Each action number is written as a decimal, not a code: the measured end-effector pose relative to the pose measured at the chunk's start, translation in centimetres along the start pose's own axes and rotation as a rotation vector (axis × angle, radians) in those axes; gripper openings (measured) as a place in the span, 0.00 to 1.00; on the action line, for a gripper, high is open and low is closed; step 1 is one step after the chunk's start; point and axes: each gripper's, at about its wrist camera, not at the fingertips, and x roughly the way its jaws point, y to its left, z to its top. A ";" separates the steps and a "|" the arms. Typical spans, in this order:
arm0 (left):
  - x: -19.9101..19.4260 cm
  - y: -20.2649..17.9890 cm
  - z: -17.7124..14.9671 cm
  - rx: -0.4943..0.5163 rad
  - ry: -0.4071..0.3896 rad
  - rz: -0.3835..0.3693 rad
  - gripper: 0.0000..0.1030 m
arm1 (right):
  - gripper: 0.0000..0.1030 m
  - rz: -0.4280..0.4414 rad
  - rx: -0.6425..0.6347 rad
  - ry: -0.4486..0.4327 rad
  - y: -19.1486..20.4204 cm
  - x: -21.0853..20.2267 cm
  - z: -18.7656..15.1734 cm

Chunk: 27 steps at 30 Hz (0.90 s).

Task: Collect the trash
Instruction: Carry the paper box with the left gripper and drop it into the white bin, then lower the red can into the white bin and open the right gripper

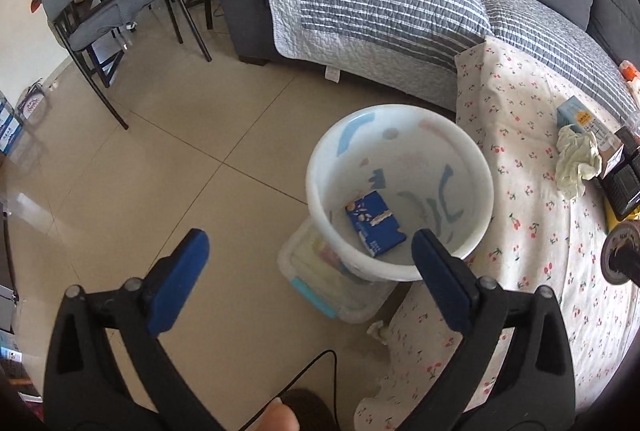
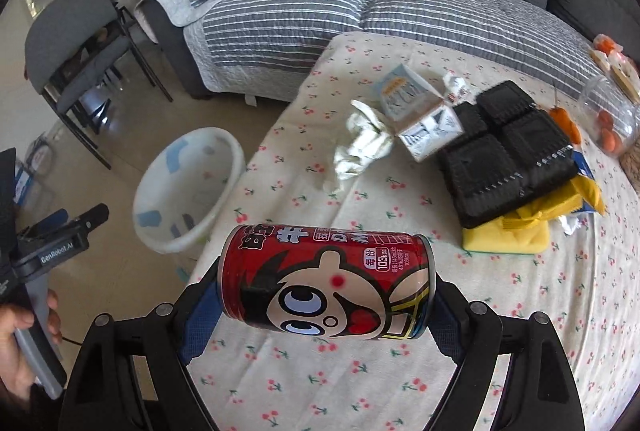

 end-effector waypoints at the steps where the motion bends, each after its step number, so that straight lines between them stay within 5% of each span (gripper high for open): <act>1: 0.0 0.3 -0.2 0.010 0.001 0.014 0.98 | 0.86 0.012 -0.011 -0.004 0.9 0.4 0.4; 7: 0.0 2.6 -0.8 0.047 -0.015 0.078 0.98 | 0.86 0.069 -0.026 0.015 5.4 4.3 3.0; 14: 0.1 5.0 -0.9 0.013 -0.003 0.050 0.98 | 0.86 0.062 -0.047 0.041 9.1 8.3 4.7; 27: 0.3 5.7 -0.9 -0.003 0.016 0.016 0.98 | 0.92 0.053 -0.053 0.026 10.4 8.9 5.8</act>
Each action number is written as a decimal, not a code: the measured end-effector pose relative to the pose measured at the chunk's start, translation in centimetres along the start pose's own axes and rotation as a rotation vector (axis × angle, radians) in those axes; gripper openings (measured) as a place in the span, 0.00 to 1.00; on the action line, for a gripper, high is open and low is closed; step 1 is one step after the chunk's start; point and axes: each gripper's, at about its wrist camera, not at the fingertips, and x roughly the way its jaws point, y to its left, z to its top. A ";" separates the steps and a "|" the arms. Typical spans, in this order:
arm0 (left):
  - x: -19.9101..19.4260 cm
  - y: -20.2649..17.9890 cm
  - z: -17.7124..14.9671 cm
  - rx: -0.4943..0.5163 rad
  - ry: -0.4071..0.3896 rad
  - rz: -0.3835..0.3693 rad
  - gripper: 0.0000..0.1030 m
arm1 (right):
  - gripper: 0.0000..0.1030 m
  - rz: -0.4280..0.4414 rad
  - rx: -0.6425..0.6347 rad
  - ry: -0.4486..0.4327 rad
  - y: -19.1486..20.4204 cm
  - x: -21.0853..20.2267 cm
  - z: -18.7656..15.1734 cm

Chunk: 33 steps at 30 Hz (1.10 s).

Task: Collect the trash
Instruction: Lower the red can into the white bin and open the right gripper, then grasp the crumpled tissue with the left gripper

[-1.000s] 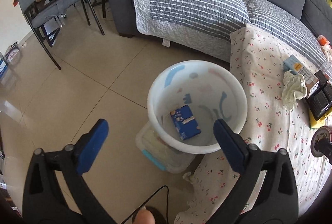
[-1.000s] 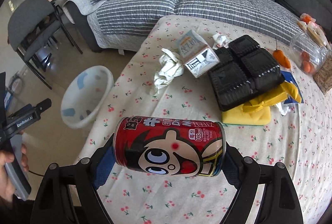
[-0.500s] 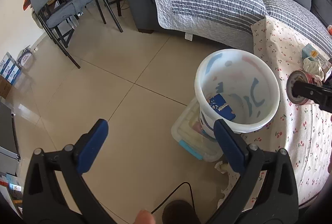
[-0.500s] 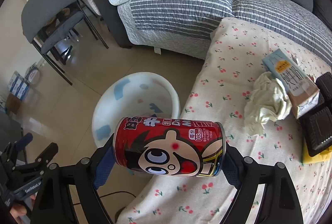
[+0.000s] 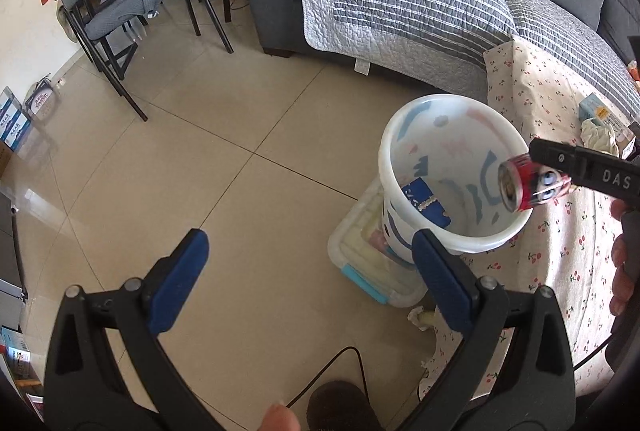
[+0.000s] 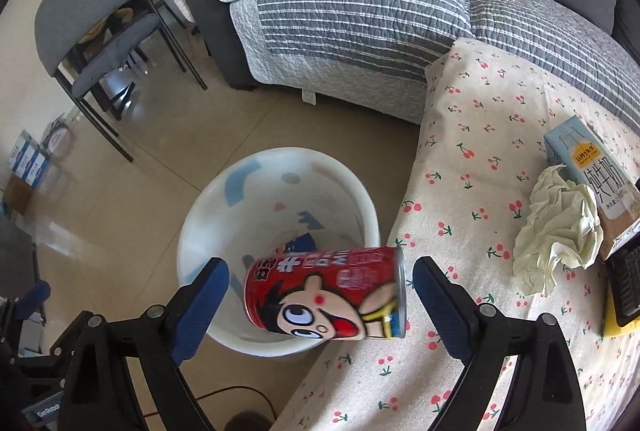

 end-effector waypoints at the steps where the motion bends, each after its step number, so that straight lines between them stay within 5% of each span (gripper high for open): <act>1: 0.0 0.0 0.0 0.001 0.001 -0.001 0.98 | 0.92 0.000 0.001 -0.004 -0.1 -0.4 0.0; 12: -1.0 -1.4 0.0 0.002 -0.007 -0.042 0.98 | 0.92 -0.070 -0.032 -0.056 -4.0 -6.6 -2.7; 33: -2.9 -13.0 1.0 0.136 0.009 -0.146 0.98 | 0.92 -0.251 0.211 -0.083 -22.2 -15.7 -9.3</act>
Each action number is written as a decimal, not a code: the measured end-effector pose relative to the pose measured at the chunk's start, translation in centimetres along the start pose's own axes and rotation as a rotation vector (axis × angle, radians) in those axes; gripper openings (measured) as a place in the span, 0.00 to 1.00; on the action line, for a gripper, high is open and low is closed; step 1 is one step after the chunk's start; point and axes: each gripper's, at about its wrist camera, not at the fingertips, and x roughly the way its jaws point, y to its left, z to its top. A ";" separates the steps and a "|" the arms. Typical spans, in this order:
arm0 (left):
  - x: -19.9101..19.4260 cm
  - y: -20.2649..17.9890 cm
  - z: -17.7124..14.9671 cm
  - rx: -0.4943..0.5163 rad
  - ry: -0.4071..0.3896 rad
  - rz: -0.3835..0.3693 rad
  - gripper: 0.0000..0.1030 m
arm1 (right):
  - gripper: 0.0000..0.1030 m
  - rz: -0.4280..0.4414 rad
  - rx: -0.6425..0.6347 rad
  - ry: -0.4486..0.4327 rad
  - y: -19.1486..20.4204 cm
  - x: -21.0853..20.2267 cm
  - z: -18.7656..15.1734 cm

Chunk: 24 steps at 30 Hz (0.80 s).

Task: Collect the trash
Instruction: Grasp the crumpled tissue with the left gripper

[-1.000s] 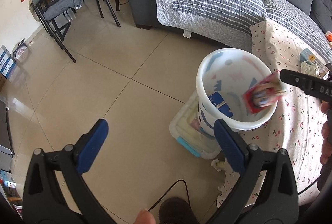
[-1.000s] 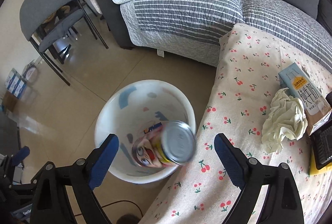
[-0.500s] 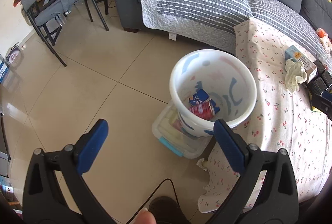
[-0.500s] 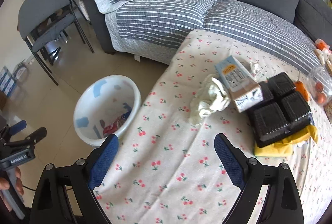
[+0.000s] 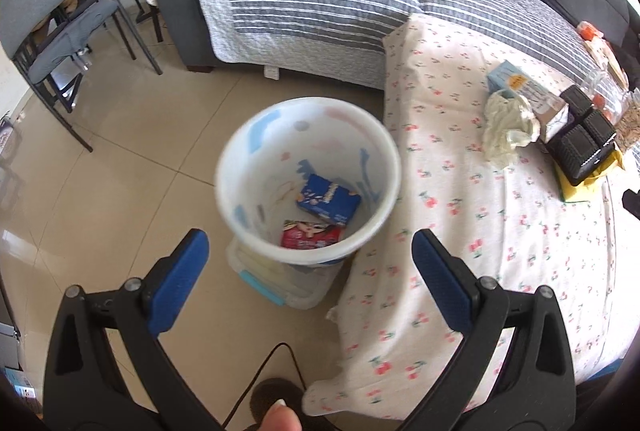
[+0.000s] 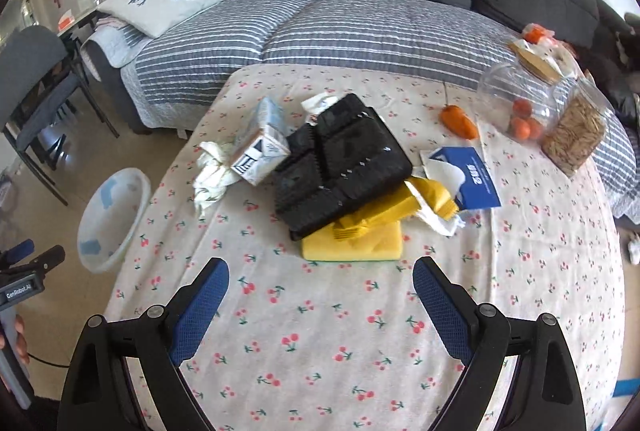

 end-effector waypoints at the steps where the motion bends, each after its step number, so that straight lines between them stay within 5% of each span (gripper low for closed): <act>1: 0.1 -0.8 0.2 0.006 0.003 -0.010 0.98 | 0.92 0.002 0.022 0.011 -0.8 0.2 0.0; 11: 2.2 -8.9 2.7 0.059 0.025 -0.130 0.98 | 0.92 -0.007 0.117 0.034 -6.7 0.5 -0.2; 17: 4.2 -11.6 4.4 -0.012 0.023 -0.264 0.98 | 0.92 -0.027 0.154 0.047 -9.6 0.6 -0.4; 24: 6.3 -13.4 5.6 -0.096 0.013 -0.382 0.84 | 0.92 -0.044 0.176 0.063 -11.7 1.1 -0.6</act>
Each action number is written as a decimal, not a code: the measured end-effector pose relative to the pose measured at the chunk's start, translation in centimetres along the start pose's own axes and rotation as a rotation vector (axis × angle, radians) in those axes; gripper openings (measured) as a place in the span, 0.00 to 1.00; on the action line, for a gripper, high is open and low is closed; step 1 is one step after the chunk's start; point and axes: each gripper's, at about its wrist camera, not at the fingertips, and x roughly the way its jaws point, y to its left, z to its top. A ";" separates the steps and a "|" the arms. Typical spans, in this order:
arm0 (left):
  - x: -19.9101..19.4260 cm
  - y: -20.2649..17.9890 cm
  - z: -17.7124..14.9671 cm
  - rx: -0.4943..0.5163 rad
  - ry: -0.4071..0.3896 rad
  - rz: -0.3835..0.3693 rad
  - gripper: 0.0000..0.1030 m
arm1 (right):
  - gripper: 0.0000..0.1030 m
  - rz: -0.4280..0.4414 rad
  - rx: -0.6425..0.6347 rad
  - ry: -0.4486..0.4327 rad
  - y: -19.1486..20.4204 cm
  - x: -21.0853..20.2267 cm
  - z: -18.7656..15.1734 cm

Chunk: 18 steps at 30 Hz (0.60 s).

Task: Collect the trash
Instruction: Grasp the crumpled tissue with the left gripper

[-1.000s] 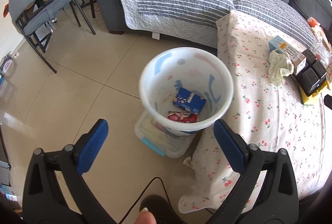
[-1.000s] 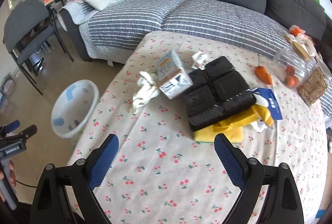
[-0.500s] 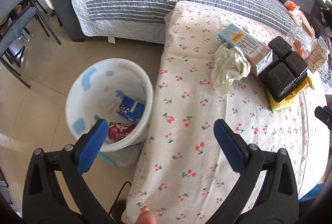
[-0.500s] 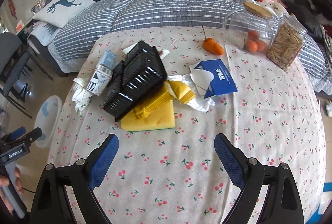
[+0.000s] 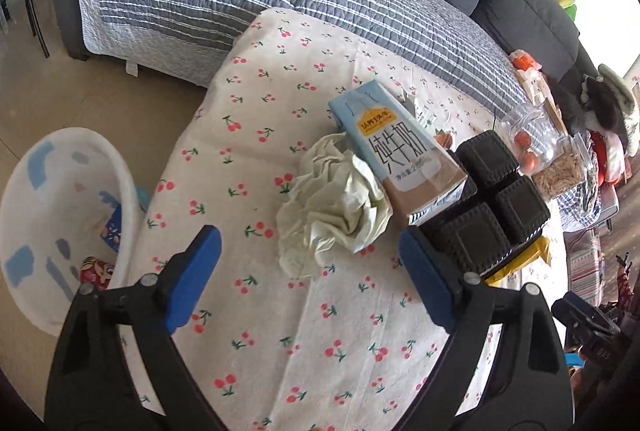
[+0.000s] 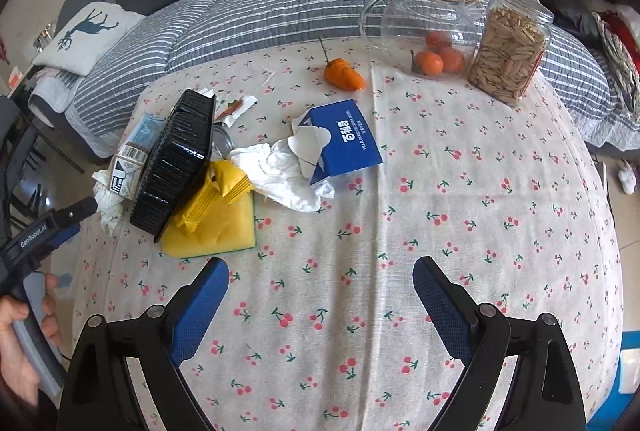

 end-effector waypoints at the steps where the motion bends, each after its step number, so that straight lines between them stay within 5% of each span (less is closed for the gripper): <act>1: 0.3 -0.1 0.1 -0.008 -0.003 -0.010 0.83 | 0.92 -0.001 0.002 0.001 -0.1 0.1 0.1; 7: 1.9 -0.2 0.6 -0.046 -0.002 -0.063 0.68 | 0.92 -0.001 0.003 0.009 -0.4 0.3 0.3; 12: 2.2 -0.6 0.8 -0.061 0.009 -0.132 0.41 | 0.92 0.000 0.001 0.006 -0.2 0.2 0.4; 18: 1.9 -1.3 0.7 -0.012 0.016 -0.131 0.23 | 0.92 0.002 -0.003 0.003 0.2 0.2 0.5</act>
